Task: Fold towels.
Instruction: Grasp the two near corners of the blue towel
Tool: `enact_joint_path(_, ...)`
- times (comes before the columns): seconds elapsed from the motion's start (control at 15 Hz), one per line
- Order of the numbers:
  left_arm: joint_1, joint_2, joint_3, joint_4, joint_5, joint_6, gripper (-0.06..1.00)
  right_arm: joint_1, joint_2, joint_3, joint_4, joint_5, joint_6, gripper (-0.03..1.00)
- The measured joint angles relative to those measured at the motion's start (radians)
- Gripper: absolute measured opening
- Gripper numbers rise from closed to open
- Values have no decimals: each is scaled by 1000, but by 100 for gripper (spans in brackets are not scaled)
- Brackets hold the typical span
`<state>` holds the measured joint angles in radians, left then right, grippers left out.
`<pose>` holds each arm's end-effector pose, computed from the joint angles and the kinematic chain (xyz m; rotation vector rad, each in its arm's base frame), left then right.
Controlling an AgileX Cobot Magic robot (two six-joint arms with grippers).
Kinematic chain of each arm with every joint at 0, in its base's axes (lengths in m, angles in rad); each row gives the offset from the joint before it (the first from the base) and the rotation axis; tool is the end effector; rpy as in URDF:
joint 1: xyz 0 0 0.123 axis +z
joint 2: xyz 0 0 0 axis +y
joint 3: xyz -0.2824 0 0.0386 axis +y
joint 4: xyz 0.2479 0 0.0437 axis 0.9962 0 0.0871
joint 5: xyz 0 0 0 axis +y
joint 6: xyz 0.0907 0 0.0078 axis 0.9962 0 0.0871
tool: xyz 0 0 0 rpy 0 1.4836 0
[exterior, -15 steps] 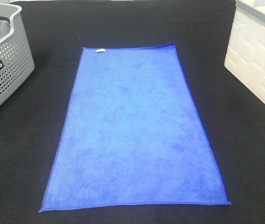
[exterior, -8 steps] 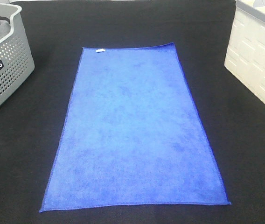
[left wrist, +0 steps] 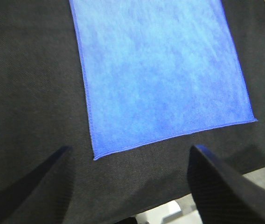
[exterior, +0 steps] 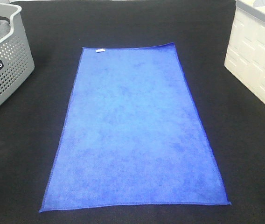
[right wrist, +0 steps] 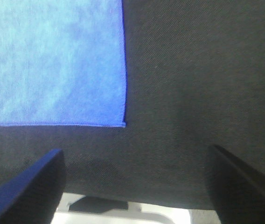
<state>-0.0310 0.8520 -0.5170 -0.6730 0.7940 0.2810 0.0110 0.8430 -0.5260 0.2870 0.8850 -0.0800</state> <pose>0.1396 -0.0449 0.2558 -0.0491 2.4797 -0.6829 0.1305 0.0214 0.2448 0.0531 2.6604 0.3318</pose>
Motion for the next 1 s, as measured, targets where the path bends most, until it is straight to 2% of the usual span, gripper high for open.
enact_joint_path(0.13, 0, 175, 0, -98, -57, 94, 65, 0, 152, 0, 106, -45, -117, 77)
enact_joint_path(0.33, 0, 369, -1, -204, -89, 209, 65, 0, 306, 0, 226, -103, -218, 76)
enact_joint_path(0.53, 0, 535, -1, -311, -137, 322, 65, 0, 449, 0, 279, -215, -298, 76)
enact_joint_path(0.67, -5, 607, -1, -367, -182, 376, 65, 0, 525, 0, 361, -225, -372, 76)
enact_joint_path(0.87, -64, 714, -2, -435, -258, 439, 65, 0, 624, 2, 525, -273, -506, 75)
enact_joint_path(0.93, -64, 714, -2, -435, -258, 439, 65, 0, 624, 2, 525, -273, -506, 75)
enact_joint_path(1.0, -96, 759, -3, -459, -297, 453, 65, 0, 655, 2, 576, -296, -570, 73)
